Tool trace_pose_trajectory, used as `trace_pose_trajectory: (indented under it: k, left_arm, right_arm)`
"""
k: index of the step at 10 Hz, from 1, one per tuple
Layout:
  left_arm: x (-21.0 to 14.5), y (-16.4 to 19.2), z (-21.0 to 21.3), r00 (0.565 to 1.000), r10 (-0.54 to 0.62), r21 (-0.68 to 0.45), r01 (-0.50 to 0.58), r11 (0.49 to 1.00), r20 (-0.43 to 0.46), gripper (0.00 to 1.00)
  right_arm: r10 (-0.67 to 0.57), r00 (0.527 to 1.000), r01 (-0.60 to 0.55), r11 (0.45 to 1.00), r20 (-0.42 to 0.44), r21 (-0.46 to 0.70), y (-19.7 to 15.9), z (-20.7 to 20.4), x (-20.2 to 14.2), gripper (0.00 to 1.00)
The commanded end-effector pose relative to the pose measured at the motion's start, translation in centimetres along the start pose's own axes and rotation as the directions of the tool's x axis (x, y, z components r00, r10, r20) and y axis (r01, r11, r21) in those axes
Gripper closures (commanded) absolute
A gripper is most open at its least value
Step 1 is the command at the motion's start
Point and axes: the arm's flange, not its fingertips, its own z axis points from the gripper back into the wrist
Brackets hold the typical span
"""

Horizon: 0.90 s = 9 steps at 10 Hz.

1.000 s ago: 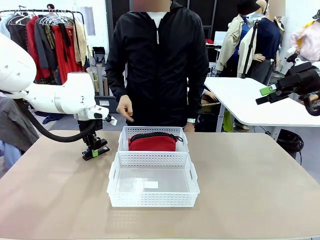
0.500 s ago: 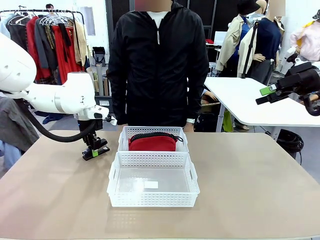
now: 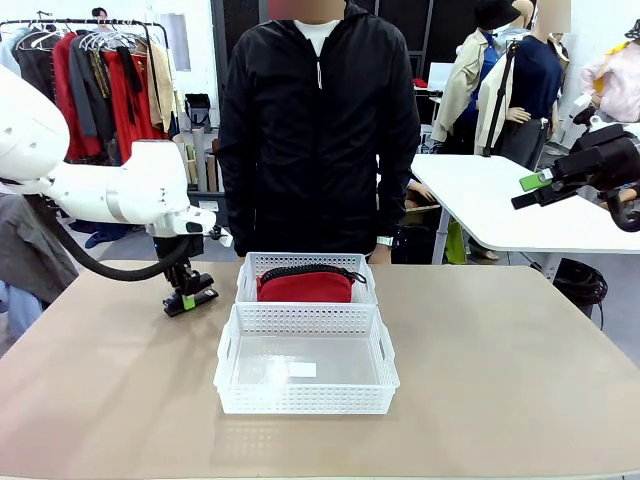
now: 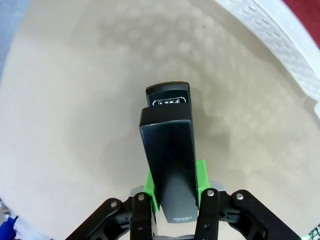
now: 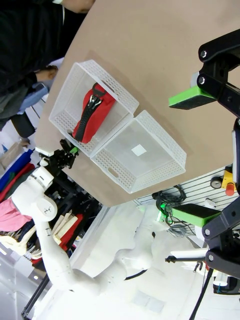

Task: Distribute items into two baskets.
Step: Pick up the Stapler that the person points to.

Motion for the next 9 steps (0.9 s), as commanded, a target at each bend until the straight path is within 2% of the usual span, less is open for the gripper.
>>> trace_pose_trajectory:
  k: [1,6,7,9]
  left_arm:
    - [-3.1,-0.7,4.4,0.997,-0.016,0.025,0.015,1.0,0.077,1.0]
    - [-8.2,-4.6,13.1,0.996,-0.064,0.144,0.056,0.988,0.057,1.0]
    - [-8.8,-4.9,14.7,0.996,-0.085,0.153,0.079,0.985,0.029,1.0]
    - [-9.5,-4.6,17.4,0.993,-0.111,0.149,0.105,0.983,0.034,1.0]
  right_arm:
    - [0.001,1.0,-0.001,1.0,0.001,-0.001,0.2,0.1,0.0,0.0]
    - [0.001,1.0,-0.001,1.0,0.001,-0.001,0.2,0.1,0.0,0.0]
    - [0.001,1.0,-0.001,1.0,0.001,-0.001,0.2,0.1,0.0,0.0]
    - [0.001,1.0,-0.001,1.0,0.001,-0.001,0.2,0.1,0.0,0.0]
